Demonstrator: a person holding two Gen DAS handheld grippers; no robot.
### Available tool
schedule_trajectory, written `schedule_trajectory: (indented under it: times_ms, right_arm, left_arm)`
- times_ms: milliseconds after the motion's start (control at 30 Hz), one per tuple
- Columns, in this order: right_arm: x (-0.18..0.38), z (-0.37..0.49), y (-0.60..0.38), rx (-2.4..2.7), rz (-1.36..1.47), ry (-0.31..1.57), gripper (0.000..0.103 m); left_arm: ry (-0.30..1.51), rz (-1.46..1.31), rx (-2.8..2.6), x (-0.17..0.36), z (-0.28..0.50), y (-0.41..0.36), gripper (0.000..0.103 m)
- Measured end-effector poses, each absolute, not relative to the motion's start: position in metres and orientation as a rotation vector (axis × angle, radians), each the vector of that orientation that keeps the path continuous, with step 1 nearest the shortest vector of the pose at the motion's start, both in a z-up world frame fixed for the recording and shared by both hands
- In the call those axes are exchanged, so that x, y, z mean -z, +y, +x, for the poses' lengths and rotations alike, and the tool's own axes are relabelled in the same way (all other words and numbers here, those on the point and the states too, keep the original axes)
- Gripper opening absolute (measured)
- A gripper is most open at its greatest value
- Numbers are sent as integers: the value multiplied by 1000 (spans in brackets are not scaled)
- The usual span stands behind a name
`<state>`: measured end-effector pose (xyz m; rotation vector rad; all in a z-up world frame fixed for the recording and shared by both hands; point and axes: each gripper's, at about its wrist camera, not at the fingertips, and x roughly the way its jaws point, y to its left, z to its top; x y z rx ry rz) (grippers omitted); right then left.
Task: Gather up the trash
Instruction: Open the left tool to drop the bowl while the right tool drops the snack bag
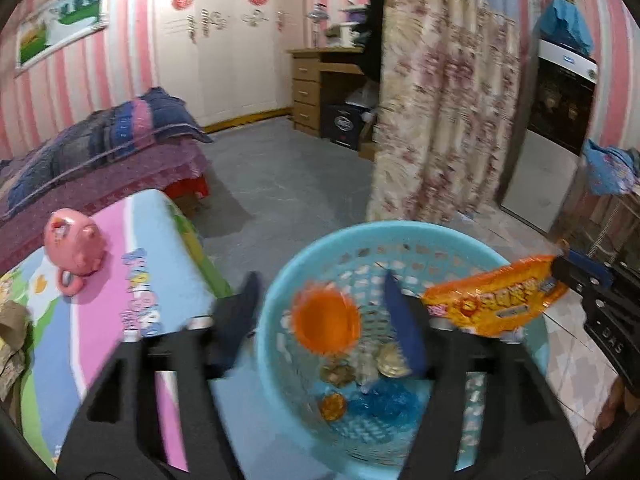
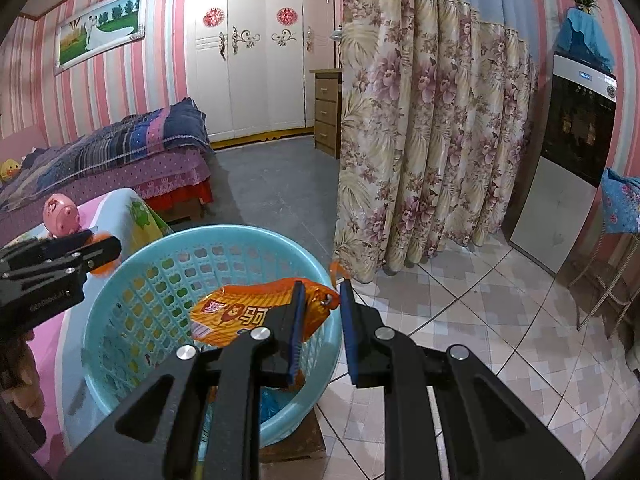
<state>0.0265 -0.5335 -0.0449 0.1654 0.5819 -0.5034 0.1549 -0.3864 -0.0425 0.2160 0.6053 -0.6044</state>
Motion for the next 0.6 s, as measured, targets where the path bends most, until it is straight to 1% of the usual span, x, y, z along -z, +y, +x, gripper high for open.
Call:
schedule_trajectory:
  times_ms: [33,100,200,333,467,533,567,600]
  right_arm:
    - [44,27,-533,508,153,585,18]
    - [45,28,-532,509,146,589,18]
    - [46,30,-532,510,152,596,18]
    - [49,35,-526,506,148,610,18]
    - [47,45,-518,496,130,612,19]
    - [47,51,-514,487,134,613,23]
    - [47,53,-513,495,134,607,45]
    - [46,53,-511,513,133,590,79]
  left_arm:
    - [598,212,589,42,156,-382,78]
    - [606,201,572,41,160,-372,80]
    - [613,189,548,39,162,-357,86]
    - [586,190,503,34,157,-336,92]
    - [589,178,480,29,153,-315,95]
    - [589,179,469,27,152,-306,95]
    - [582,185,458,25,150,-300,95]
    - [577,188,450,24,149,-296,95]
